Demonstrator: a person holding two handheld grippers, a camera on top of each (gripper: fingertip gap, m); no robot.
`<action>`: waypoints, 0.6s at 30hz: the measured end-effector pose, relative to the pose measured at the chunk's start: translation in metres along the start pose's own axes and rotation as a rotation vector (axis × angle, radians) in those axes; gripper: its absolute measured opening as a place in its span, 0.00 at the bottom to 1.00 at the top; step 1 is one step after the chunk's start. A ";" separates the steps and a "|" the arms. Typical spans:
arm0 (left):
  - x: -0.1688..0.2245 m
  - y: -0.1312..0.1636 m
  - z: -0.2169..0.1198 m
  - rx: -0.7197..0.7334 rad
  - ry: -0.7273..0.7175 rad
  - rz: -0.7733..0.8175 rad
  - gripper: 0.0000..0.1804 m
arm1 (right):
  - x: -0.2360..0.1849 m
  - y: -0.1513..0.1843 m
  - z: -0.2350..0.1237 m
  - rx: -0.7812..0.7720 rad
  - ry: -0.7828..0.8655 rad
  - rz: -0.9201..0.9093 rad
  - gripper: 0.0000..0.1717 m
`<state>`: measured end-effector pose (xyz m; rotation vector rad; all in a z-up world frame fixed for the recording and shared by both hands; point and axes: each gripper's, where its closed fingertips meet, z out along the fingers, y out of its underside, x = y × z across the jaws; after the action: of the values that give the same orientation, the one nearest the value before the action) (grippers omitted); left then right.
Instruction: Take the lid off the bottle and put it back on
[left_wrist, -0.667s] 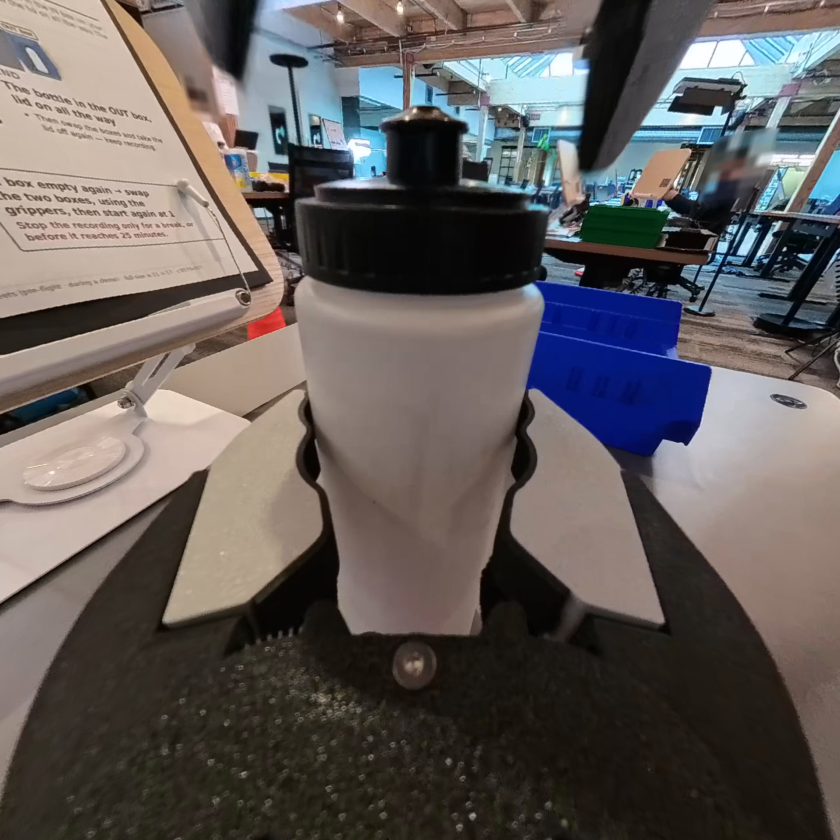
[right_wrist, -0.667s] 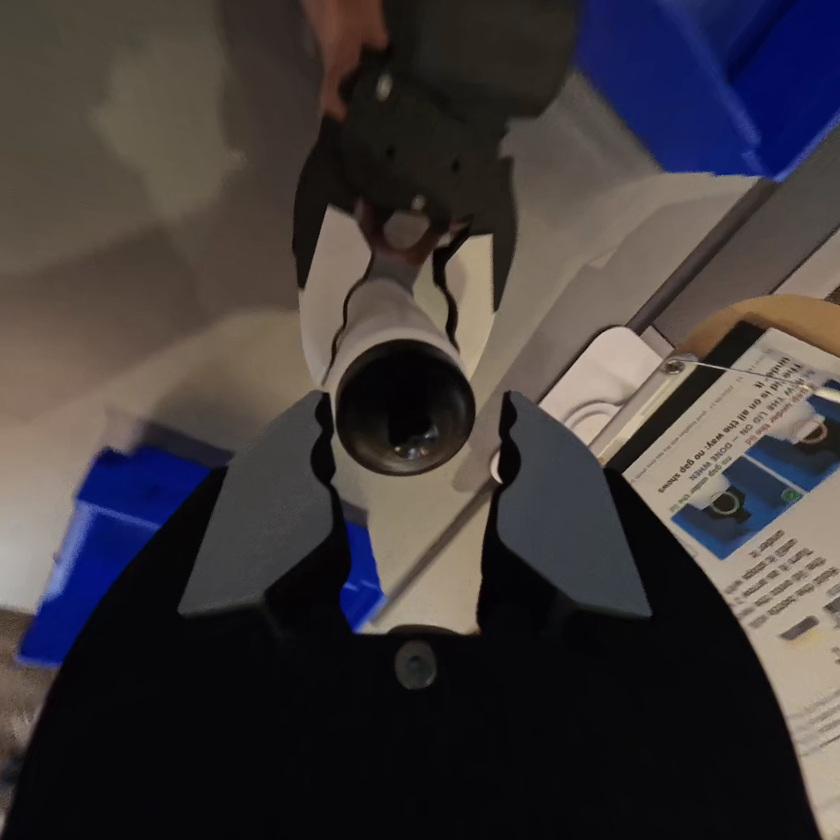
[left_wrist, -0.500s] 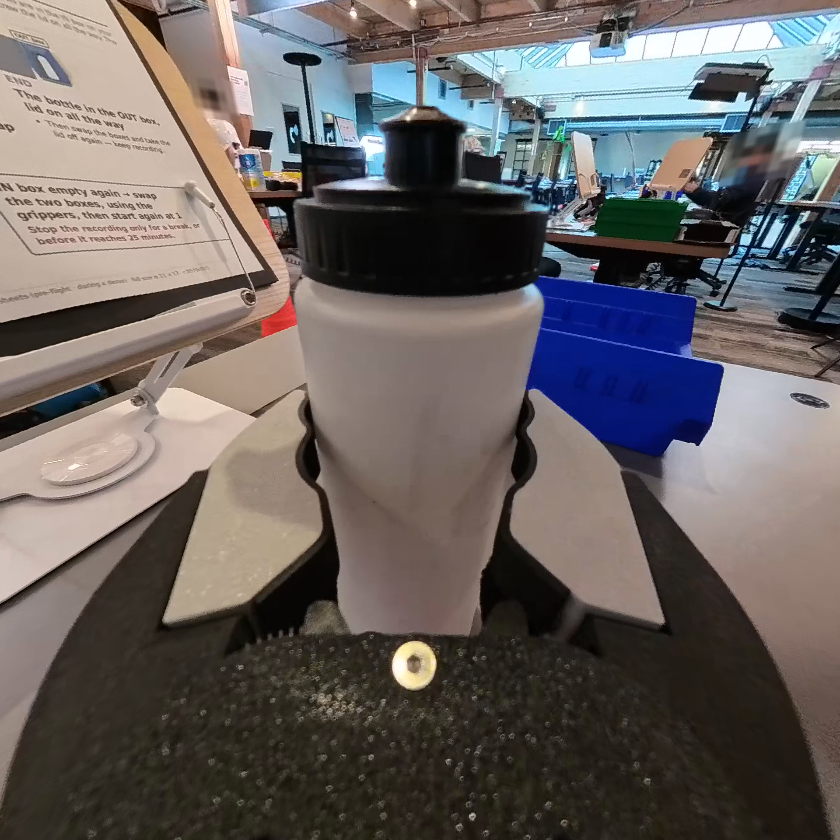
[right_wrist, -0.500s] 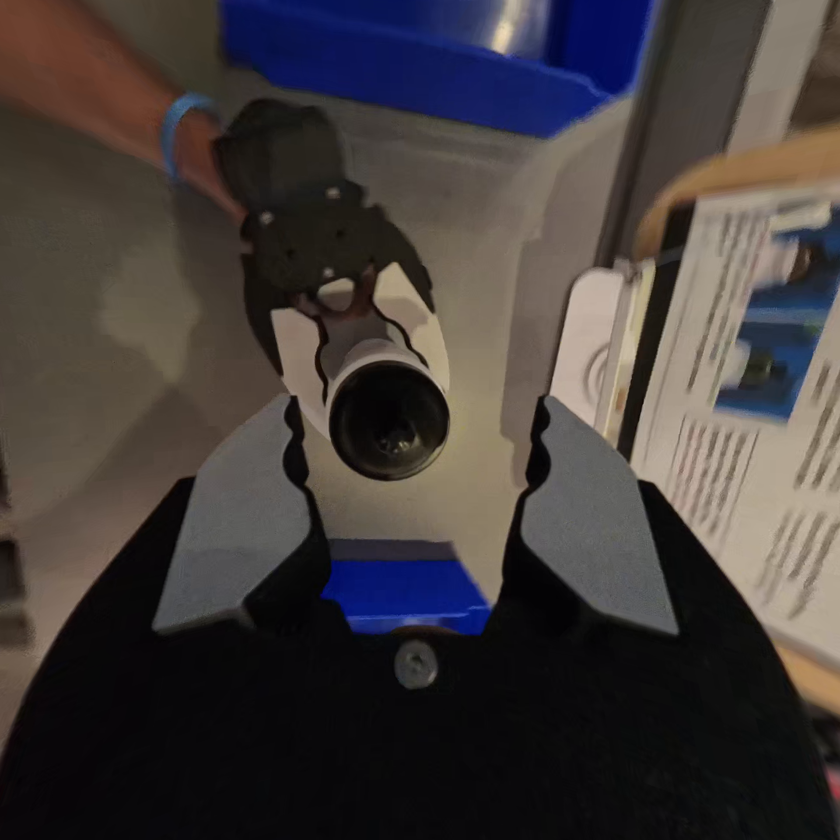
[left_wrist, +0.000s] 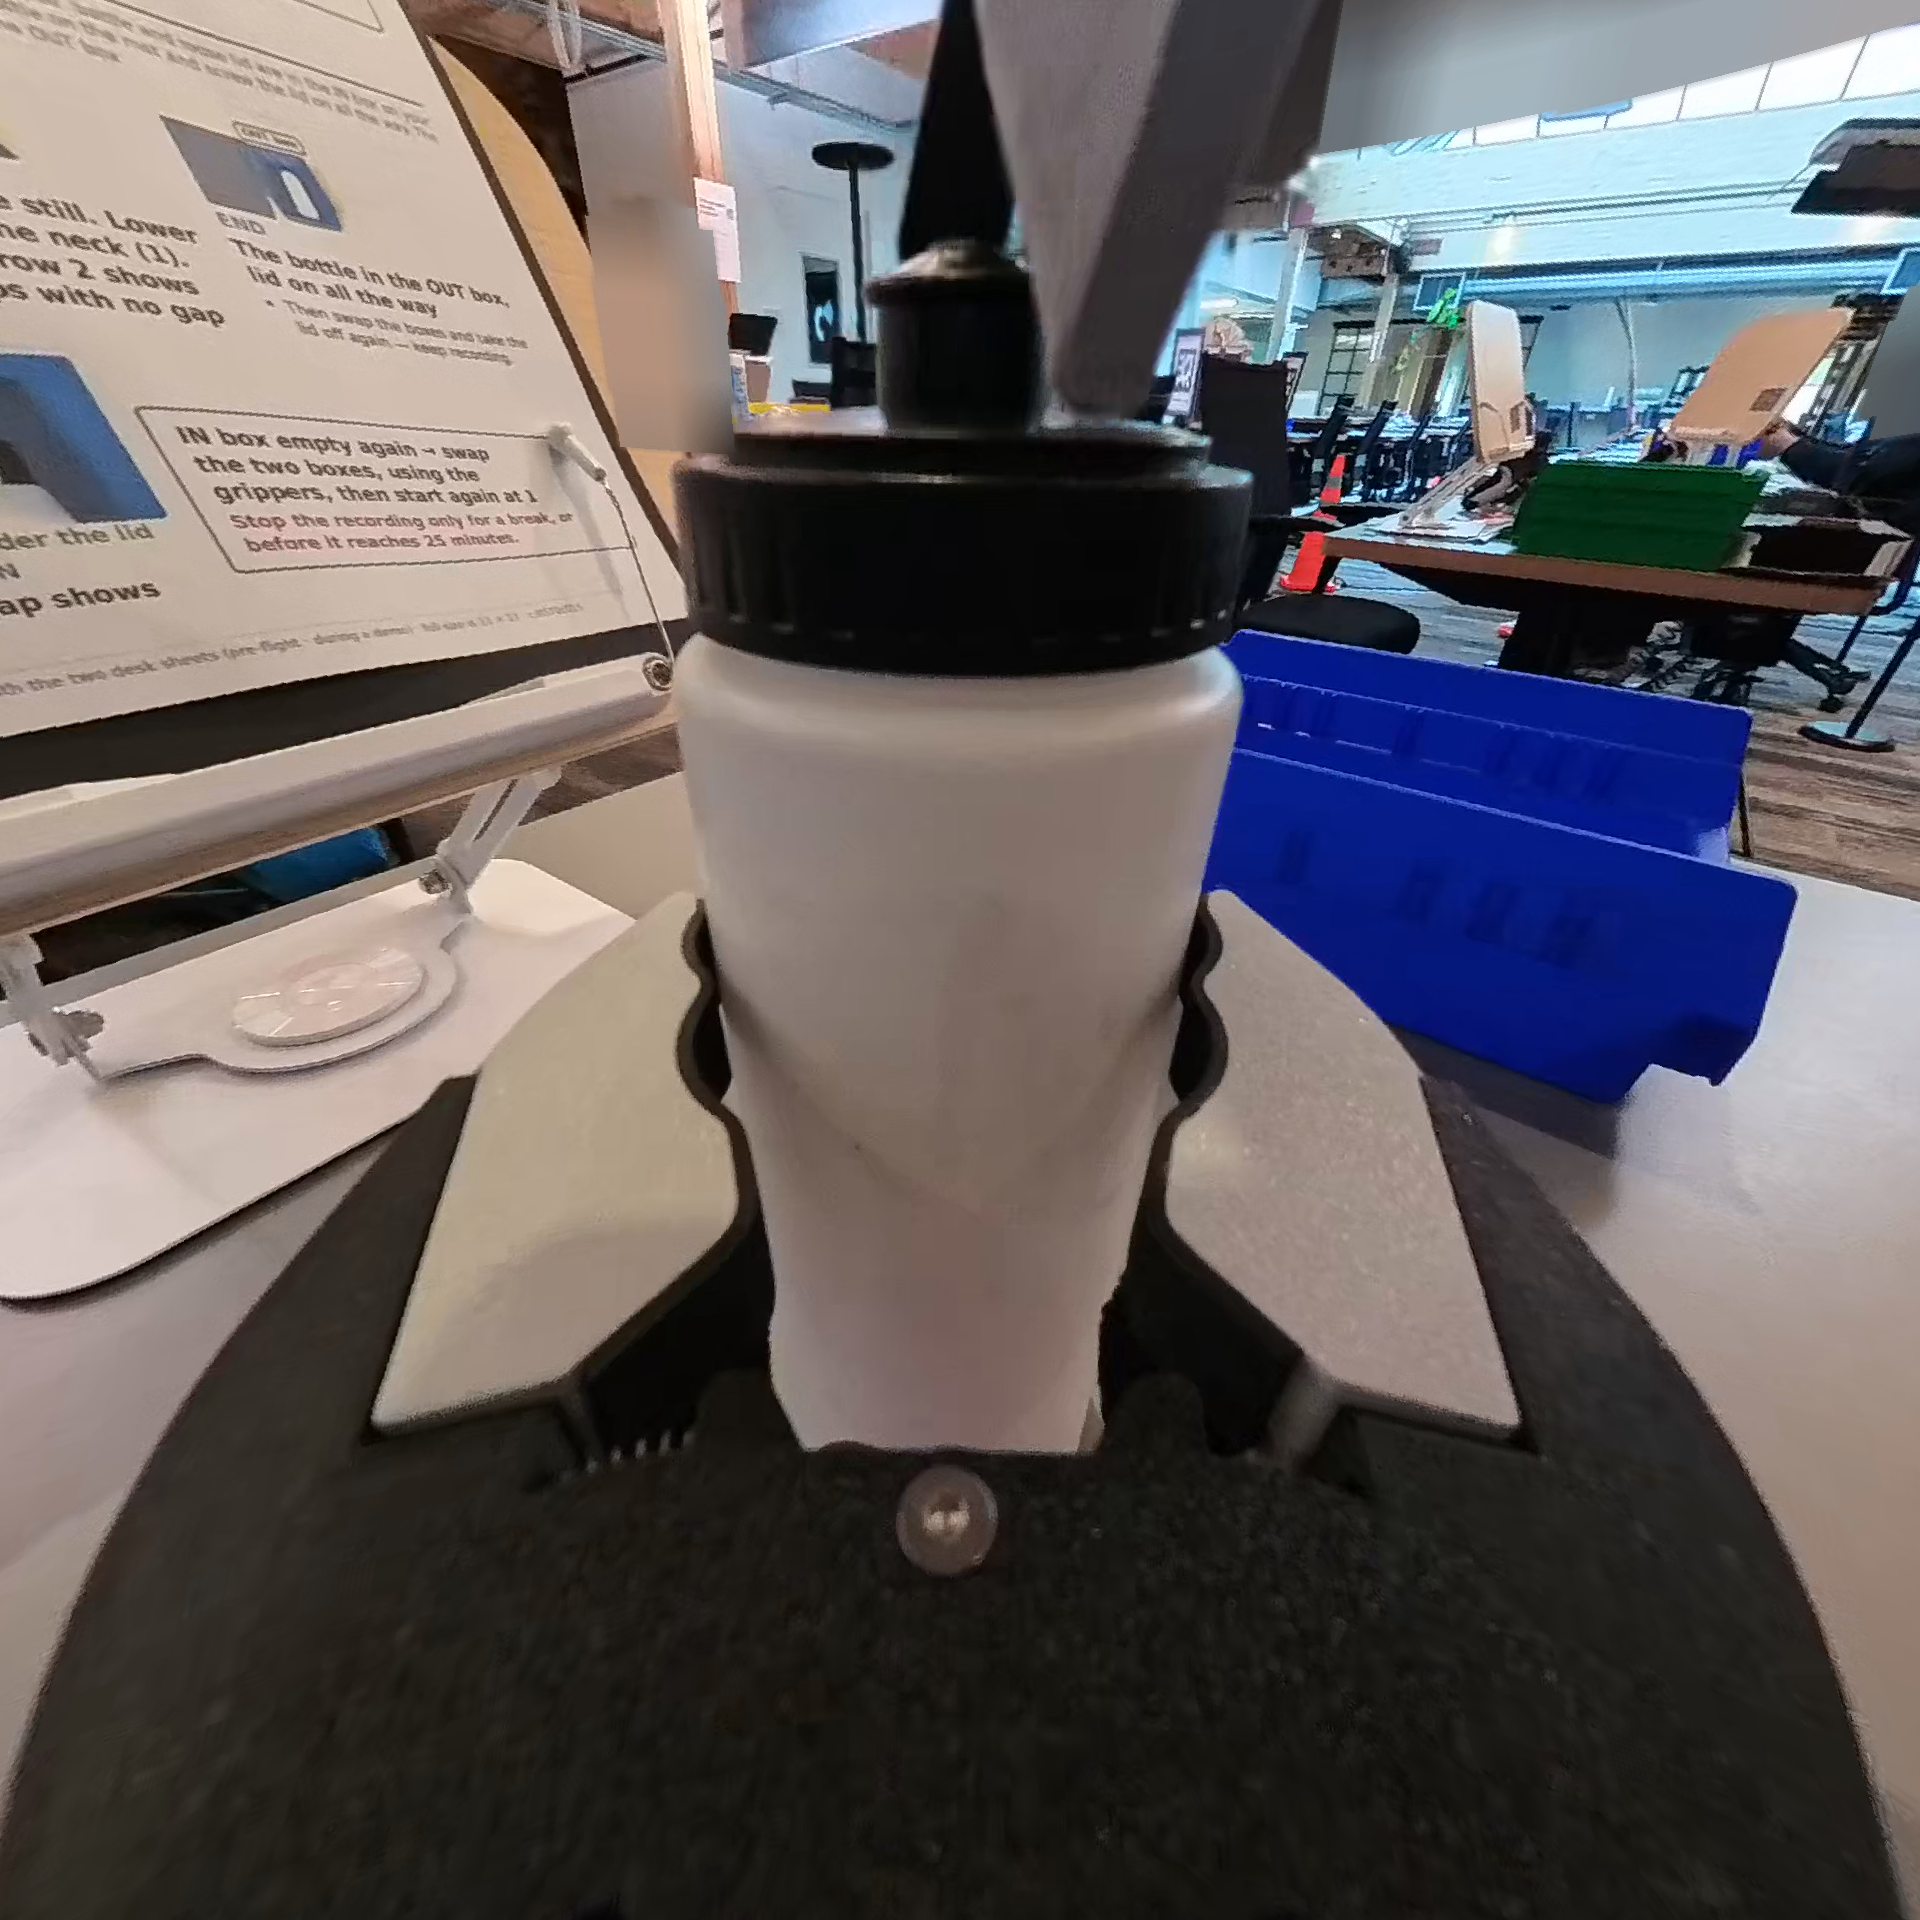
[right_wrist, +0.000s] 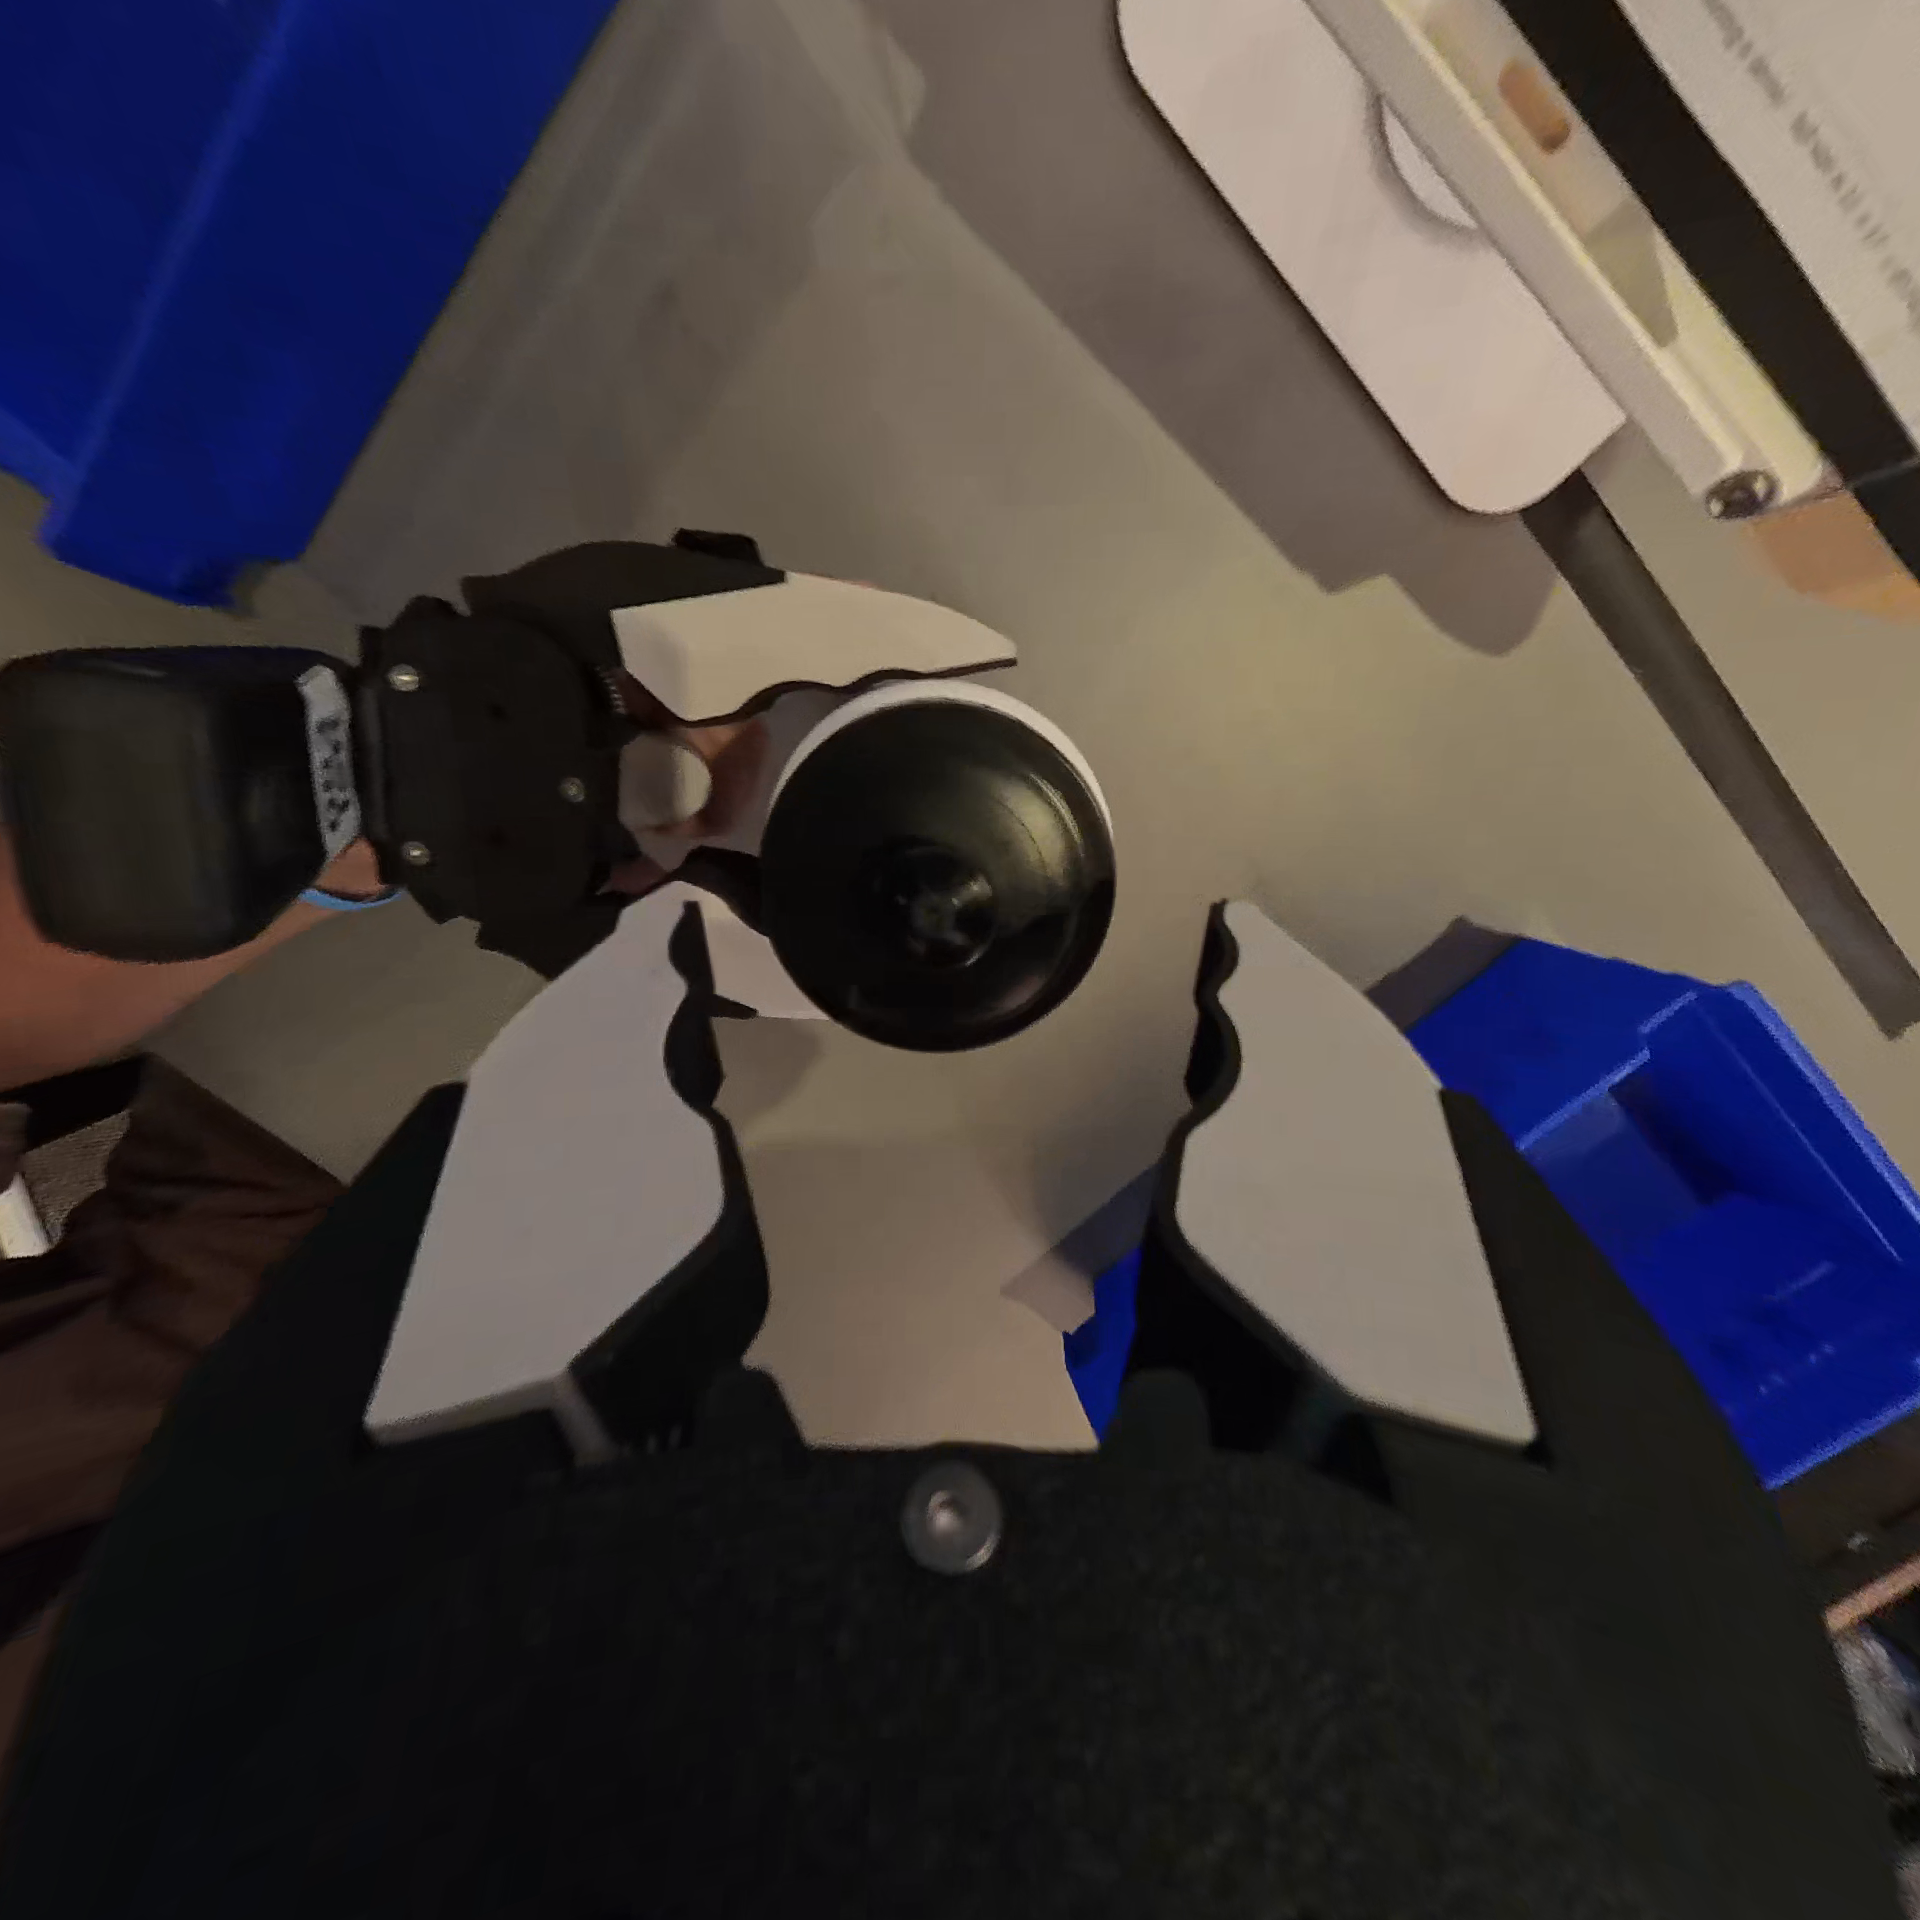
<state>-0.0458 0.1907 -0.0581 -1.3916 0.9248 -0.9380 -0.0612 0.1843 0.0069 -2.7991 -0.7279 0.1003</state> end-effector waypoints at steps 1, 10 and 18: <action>0.000 0.000 0.000 0.001 -0.003 0.000 0.47 | 0.001 0.003 0.003 -0.013 0.014 0.009 0.51; 0.000 0.000 0.000 0.007 0.022 -0.007 0.47 | -0.004 0.005 0.010 -0.065 -0.036 0.024 0.39; 0.004 0.000 0.000 0.018 0.086 -0.017 0.47 | -0.002 0.008 0.009 -0.148 -0.088 -0.357 0.39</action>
<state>-0.0447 0.1872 -0.0579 -1.3543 0.9672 -1.0232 -0.0604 0.1787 -0.0035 -2.7608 -1.2917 0.1084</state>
